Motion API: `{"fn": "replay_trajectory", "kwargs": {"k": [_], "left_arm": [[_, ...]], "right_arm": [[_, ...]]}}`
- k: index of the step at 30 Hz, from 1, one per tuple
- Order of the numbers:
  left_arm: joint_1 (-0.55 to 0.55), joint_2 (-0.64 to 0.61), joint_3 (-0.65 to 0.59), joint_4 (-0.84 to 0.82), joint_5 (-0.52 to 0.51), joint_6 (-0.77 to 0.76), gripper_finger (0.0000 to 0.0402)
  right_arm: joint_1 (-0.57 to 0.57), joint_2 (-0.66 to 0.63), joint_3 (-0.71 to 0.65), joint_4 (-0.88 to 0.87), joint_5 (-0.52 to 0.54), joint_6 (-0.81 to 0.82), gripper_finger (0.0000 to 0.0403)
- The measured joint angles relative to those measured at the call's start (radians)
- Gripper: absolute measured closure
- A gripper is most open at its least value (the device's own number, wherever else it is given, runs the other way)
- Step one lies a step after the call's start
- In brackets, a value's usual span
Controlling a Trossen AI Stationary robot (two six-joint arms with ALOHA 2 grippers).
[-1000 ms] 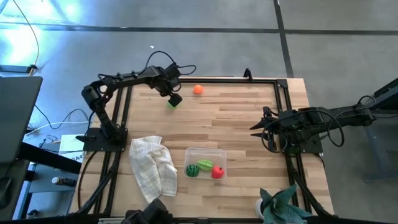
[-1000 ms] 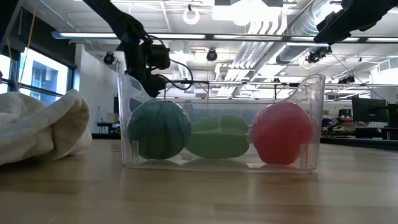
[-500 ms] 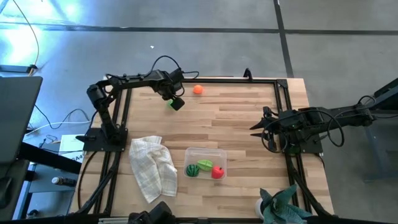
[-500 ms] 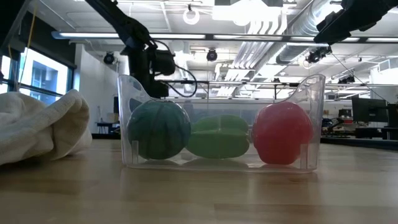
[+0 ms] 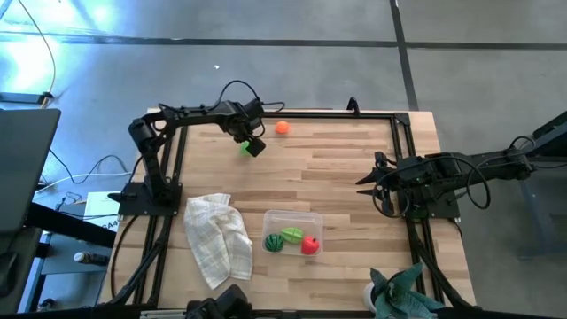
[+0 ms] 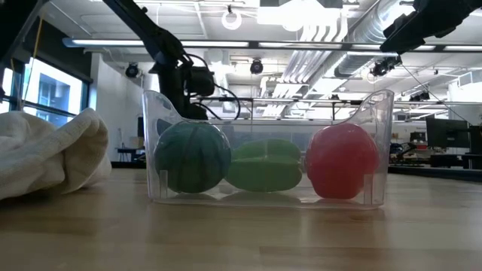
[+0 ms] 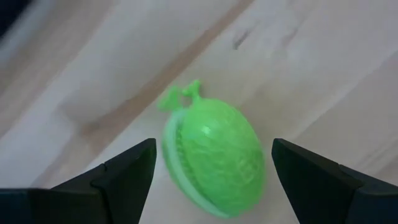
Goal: Pick and placing Produce into tupperware
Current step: Put the green melon into the transparent bin
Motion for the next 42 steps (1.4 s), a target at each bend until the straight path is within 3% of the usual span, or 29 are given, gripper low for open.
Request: {"fn": "replay_trajectory", "kwargs": {"k": [14,29,42], "left_arm": [[0.0,0.052,0.0,0.001,0.032,0.003,0.0098],[0.006,0.051,0.0,0.004,0.033,0.033,0.0154],[0.006,0.051,0.0,0.002,0.034,0.033,0.0151]], "right_arm": [[0.0,0.0,0.0,0.0,0.0,0.0,0.0297],[0.0,0.0,0.0,0.0,0.0,0.0,0.0297],[0.0,0.0,0.0,0.0,0.0,0.0,0.0297]]}}
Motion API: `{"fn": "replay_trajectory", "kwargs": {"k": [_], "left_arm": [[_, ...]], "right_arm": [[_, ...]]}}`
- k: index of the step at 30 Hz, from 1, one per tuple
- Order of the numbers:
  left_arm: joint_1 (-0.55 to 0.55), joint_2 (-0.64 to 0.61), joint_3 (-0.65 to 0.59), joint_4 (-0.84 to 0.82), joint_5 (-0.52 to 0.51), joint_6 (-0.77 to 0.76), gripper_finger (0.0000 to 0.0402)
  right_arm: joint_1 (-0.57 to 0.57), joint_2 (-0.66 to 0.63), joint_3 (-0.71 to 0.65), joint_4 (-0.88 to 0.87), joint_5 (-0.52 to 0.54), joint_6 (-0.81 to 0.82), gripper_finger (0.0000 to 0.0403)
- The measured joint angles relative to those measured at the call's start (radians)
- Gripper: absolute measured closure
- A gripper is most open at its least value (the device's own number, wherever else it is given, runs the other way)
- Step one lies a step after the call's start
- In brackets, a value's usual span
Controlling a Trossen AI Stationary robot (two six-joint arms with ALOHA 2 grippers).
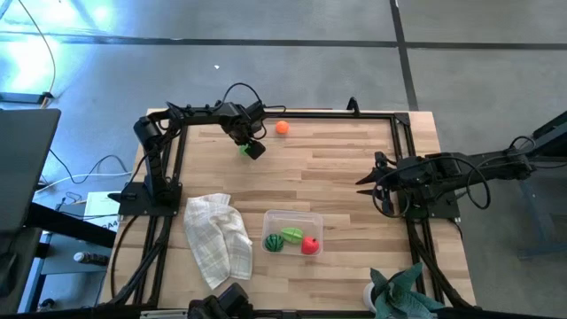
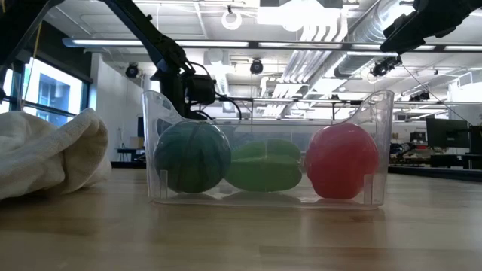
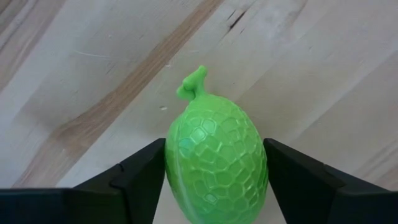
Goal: Pick and placing Produce into tupperware
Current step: Put the green melon into the transparent bin
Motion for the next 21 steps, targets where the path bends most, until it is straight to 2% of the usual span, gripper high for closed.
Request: {"fn": "replay_trajectory", "kwargs": {"k": [21], "left_arm": [[0.0,-0.002,0.0,0.002,0.052,0.031,0.0163]], "right_arm": [[0.0,0.0,0.0,0.0,0.0,0.0,0.0297]]}}
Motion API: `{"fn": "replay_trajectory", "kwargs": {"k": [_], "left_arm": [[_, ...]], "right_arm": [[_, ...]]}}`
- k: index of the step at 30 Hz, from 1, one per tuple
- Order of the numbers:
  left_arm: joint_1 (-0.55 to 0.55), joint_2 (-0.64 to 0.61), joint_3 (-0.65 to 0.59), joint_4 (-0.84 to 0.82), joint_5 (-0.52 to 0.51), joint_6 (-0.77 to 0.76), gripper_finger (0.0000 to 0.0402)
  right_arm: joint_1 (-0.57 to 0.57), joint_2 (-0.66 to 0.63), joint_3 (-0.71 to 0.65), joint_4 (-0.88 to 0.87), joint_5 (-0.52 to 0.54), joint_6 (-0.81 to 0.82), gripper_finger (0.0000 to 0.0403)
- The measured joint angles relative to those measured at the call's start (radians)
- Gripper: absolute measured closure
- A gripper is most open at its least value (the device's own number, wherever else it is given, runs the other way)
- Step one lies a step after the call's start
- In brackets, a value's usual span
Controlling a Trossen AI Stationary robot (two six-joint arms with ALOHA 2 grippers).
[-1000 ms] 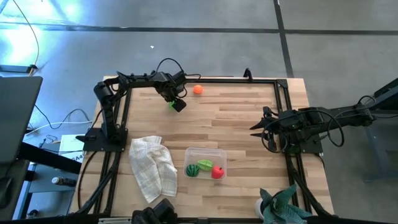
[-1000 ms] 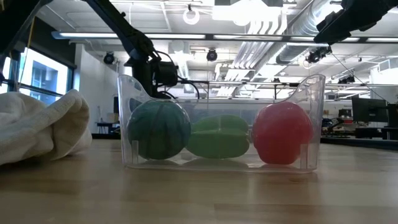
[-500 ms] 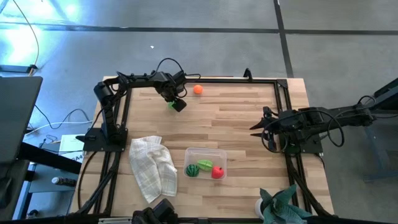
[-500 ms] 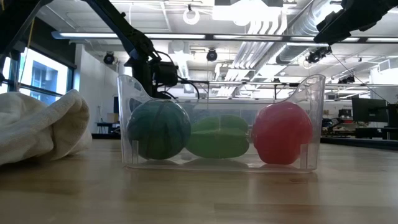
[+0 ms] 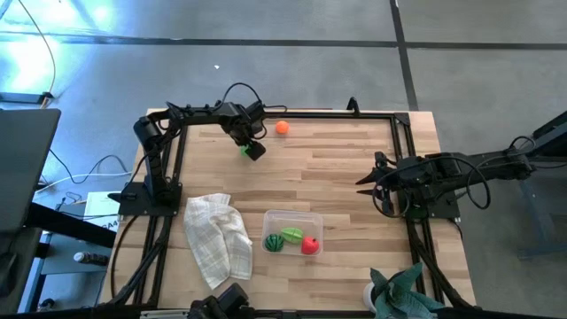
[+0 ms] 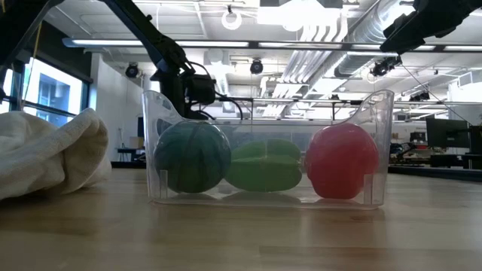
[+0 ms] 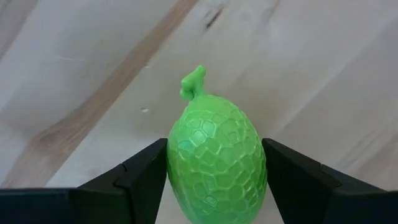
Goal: Pick and placing Produce into tupperware
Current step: Put the green melon into the transparent bin
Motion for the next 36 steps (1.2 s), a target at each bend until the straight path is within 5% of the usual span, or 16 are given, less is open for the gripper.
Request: {"fn": "replay_trajectory", "kwargs": {"k": [12,25,36], "left_arm": [[0.0,-0.001,0.092,-0.07,0.042,0.109,0.0163],[-0.029,-0.002,0.474,-0.23,0.059,0.296,0.0163],[-0.206,-0.002,0.815,-0.334,0.079,0.44,0.0163]], "right_arm": [[0.0,0.0,0.0,0.0,0.0,0.0,0.0297],[0.0,0.0,0.0,0.0,0.0,0.0,0.0297],[0.0,0.0,0.0,0.0,0.0,0.0,0.0297]]}}
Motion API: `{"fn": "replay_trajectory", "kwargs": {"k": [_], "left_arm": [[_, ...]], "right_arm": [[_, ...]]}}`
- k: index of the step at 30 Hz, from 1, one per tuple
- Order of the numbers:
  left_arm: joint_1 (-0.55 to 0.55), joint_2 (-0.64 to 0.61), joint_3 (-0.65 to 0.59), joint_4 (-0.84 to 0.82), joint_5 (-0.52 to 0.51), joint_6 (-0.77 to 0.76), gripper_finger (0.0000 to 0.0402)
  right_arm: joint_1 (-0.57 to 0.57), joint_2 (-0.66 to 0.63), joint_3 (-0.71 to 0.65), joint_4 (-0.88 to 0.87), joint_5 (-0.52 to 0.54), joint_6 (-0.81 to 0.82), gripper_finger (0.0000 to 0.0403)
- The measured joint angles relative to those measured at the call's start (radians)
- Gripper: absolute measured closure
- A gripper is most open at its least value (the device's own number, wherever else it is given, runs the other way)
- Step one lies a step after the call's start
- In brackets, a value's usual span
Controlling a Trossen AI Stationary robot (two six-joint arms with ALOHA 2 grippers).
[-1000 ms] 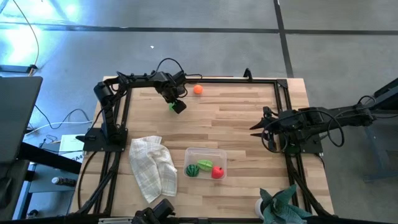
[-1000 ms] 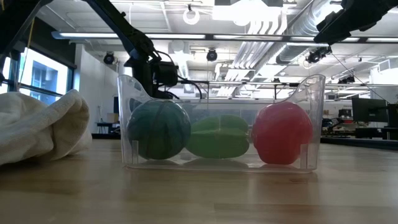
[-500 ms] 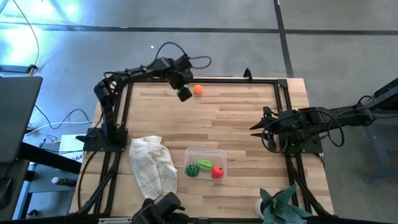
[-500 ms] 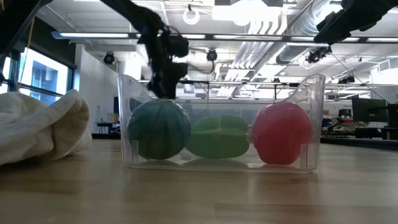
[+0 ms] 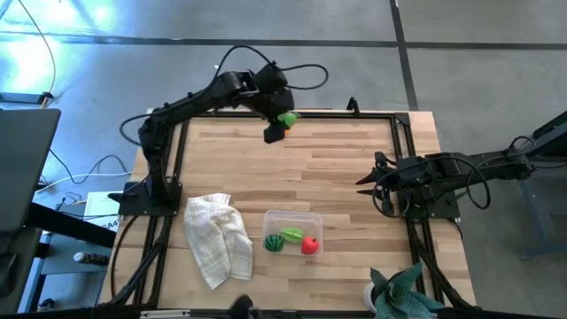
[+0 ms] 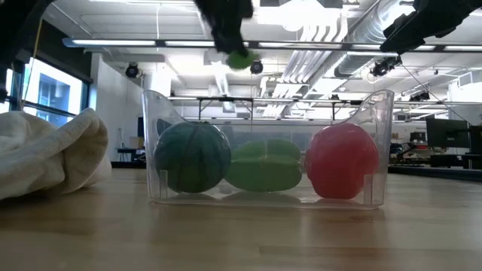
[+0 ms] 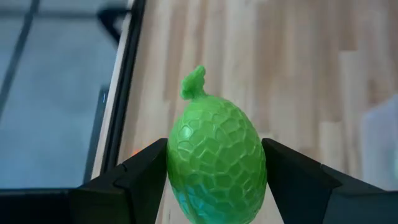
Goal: Pick and placing Produce into tupperware
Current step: Put the green melon into the transparent bin
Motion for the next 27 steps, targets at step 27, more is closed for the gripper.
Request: {"fn": "replay_trajectory", "kwargs": {"k": [27], "left_arm": [[-0.544,0.078,0.098,0.003,-0.029,0.127,0.0163]], "right_arm": [[0.0,0.0,0.0,0.0,0.0,0.0,0.0297]]}}
